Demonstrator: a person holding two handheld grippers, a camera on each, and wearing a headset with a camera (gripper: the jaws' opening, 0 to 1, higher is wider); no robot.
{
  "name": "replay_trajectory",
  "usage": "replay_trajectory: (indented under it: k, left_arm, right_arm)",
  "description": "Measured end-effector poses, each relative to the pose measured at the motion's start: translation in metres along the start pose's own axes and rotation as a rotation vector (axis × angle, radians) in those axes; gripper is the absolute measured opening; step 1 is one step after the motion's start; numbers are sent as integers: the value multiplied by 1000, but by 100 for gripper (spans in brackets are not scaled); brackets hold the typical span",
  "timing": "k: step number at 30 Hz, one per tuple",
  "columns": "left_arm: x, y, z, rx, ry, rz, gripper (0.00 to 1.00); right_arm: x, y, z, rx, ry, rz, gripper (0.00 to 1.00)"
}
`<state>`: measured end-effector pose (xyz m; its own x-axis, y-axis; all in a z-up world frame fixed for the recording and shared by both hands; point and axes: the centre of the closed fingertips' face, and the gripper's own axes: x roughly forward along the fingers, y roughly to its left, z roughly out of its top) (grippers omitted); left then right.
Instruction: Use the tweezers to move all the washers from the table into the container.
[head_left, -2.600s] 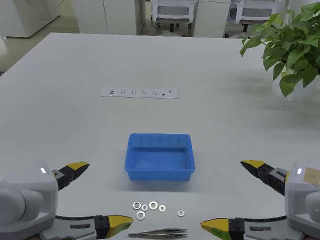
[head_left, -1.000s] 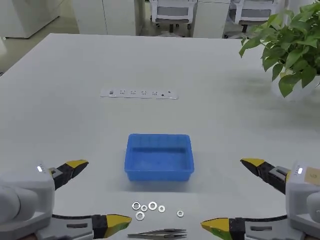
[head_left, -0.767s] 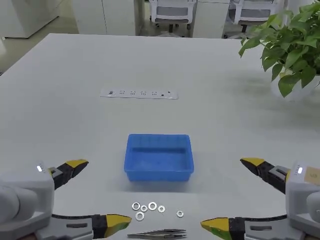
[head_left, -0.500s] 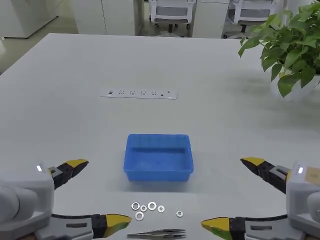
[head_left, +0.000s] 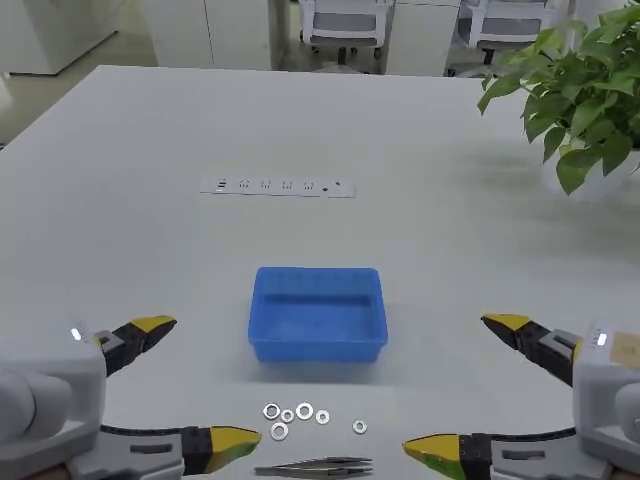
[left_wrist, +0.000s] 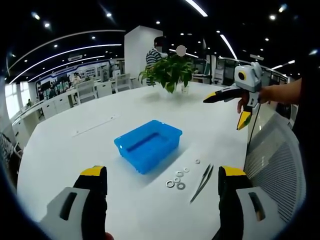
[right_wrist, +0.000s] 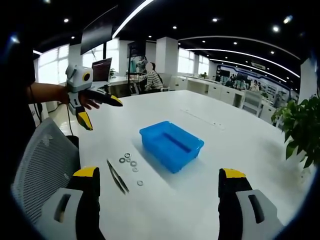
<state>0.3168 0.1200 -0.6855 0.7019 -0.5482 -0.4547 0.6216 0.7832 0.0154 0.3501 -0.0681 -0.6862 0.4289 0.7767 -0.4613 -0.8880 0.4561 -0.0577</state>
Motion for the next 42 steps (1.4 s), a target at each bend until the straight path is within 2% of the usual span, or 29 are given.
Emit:
replay_trajectory:
  k: [4, 8, 13, 18, 22, 34, 42]
  left_arm:
    - [0, -3, -3, 16, 21, -18, 97]
    - [2, -9, -10, 43, 68, -55, 93]
    - [5, -15, -15, 65, 96, -94, 88]
    - [10, -19, -27, 101, 141, -148, 83]
    - [12, -24, -32, 122, 164, -179, 78]
    - [17, -41, -43, 149, 212, -261, 66]
    - [20, -46, -55, 192, 262, -299, 56]
  right_arm:
    - [0, 0, -1, -3, 6, 3, 100]
    - [0, 1, -4, -11, 17, 11, 100]
    - [0, 1, -4, -22, 19, 18, 98]
    - [2, 2, -5, -37, 25, 32, 97]
    - [3, 4, -7, -50, 34, 50, 94]
    - [13, 28, -16, -128, 73, 185, 76]
    - [22, 45, -21, -184, 101, 275, 67]
